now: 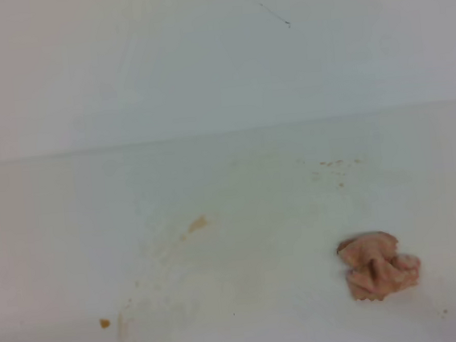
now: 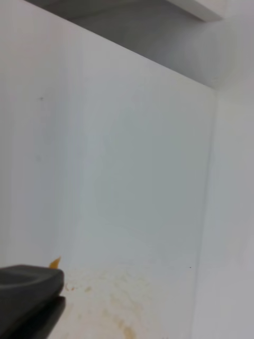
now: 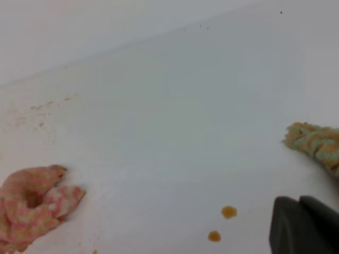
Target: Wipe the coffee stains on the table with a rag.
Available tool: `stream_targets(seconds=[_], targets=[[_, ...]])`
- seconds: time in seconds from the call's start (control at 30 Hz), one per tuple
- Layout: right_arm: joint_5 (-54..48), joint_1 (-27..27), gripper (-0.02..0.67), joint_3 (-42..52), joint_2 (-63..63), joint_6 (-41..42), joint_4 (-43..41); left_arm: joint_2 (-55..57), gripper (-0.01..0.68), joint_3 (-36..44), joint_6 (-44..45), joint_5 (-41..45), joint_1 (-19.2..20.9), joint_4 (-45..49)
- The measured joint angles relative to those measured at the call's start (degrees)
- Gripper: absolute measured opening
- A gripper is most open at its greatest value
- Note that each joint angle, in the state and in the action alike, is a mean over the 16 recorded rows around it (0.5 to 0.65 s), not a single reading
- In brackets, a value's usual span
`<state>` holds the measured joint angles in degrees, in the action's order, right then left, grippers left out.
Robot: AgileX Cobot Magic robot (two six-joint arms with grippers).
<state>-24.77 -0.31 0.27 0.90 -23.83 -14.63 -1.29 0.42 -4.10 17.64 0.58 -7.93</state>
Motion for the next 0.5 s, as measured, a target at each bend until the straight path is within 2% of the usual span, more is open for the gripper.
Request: stream_targets(seconds=[0.13,0.5], targets=[[1.1,0.0,0.000,0.0,0.0,4.4,1.5,-0.1,-0.002,0.0,0.0,0.0,0.0,0.0],[4.5,0.0,0.000,0.0,0.0,25.4,9.7,-0.2,-0.003,-0.1,0.0,0.2,0.0,0.0]])
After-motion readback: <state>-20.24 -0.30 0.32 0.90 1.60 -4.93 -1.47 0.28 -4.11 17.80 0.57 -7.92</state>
